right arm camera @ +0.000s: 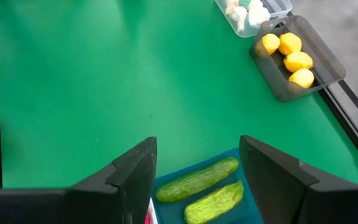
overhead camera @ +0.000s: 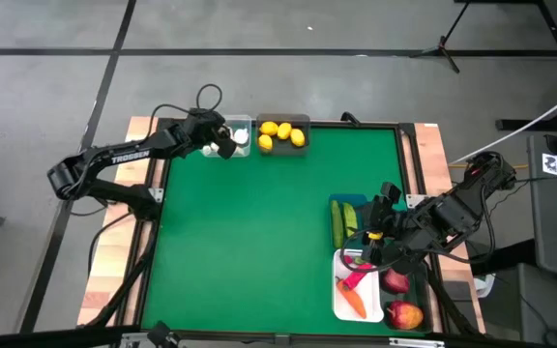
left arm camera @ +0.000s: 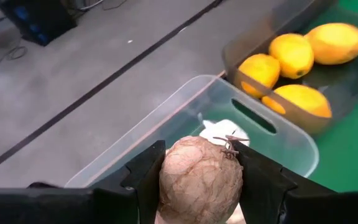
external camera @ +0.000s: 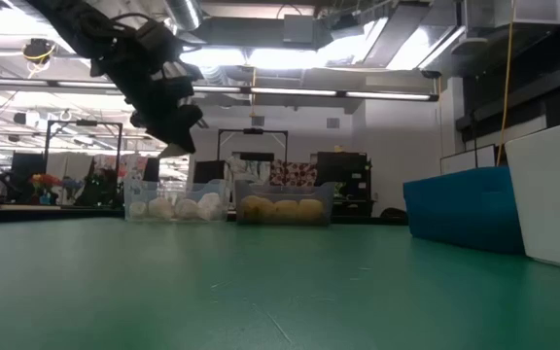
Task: Sort produce into baskets
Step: Put the white garlic into the transparent bin, then return to Home Position
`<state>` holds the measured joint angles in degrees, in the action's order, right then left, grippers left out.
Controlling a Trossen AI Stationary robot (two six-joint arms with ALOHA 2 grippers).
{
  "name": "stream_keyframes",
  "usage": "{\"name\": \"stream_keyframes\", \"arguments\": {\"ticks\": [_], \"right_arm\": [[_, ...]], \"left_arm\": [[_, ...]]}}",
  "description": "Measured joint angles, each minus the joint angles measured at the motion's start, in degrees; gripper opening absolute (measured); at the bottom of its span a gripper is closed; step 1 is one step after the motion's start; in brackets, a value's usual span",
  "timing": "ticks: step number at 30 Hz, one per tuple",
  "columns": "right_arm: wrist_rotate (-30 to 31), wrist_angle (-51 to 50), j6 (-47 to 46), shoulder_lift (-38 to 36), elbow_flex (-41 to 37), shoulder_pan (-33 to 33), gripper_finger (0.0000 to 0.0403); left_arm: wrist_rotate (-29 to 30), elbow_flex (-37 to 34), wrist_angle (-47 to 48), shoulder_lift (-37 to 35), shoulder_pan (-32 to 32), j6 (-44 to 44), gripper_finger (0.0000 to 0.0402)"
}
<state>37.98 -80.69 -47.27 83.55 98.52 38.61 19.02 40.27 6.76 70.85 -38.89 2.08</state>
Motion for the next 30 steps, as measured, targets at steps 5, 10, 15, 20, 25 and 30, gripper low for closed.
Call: {"name": "stream_keyframes", "arguments": {"ticks": [5,10,15,20,25,30], "right_arm": [[0.0,0.03,0.0,0.0,0.0,0.0,0.023],[0.0,0.03,0.0,0.0,0.0,0.0,0.023],[-0.02,0.03,0.0,0.0,0.0,0.0,0.023],[0.04,0.03,0.0,0.0,0.0,0.0,0.023],[3.88,-0.17,1.46,-0.01,0.0,0.04,0.023],[3.0,-0.37,8.06,-1.02,0.05,0.06,0.023]], "left_arm": [[-2.23,0.0,-0.19,0.02,-1.38,-0.36,0.0169],[-3.99,0.0,-0.16,0.02,-1.56,-0.56,0.0198],[-4.34,0.02,-0.17,0.02,-1.17,-0.3,0.0266],[-4.33,0.02,-0.16,-0.15,-1.19,-3.46,0.0306],[-6.06,0.34,-0.78,-4.71,-0.14,-13.98,0.0309],[-18.32,0.92,-0.03,-16.2,2.73,-24.34,0.0309]]}}
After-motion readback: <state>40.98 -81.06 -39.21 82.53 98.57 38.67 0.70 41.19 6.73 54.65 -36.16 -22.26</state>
